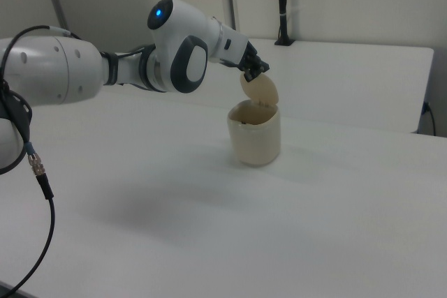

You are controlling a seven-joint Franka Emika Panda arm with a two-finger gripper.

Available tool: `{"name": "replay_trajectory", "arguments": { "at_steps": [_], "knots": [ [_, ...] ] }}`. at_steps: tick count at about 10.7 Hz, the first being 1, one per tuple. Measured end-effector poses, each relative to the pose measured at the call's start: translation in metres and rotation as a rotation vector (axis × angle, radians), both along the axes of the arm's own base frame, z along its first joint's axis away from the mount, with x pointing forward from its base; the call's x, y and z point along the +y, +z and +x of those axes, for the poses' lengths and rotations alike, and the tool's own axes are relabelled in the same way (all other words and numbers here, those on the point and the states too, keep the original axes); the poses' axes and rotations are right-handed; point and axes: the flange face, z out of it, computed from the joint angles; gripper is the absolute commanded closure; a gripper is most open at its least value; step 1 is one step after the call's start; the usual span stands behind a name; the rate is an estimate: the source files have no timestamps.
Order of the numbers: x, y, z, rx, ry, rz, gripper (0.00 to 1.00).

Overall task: Close the trash bin
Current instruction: 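Move the gripper down toward the open lid of the cream bin, then push the open lid down onto the bin rim with the gripper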

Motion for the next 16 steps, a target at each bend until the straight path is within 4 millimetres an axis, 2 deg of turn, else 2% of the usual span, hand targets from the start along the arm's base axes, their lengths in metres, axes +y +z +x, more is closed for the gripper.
{"name": "replay_trajectory", "arguments": {
  "at_steps": [4,8,9,14,16],
  "knots": [
    [0.001,-0.006,0.005,-0.018,-0.029,0.032,1.00],
    [0.003,0.013,0.007,-0.056,-0.027,0.030,1.00],
    [0.004,0.013,0.008,-0.056,-0.026,0.029,1.00],
    [0.009,-0.011,0.013,-0.022,-0.020,0.026,1.00],
    [0.010,-0.015,0.013,-0.015,-0.017,0.021,1.00]
  ]
}}
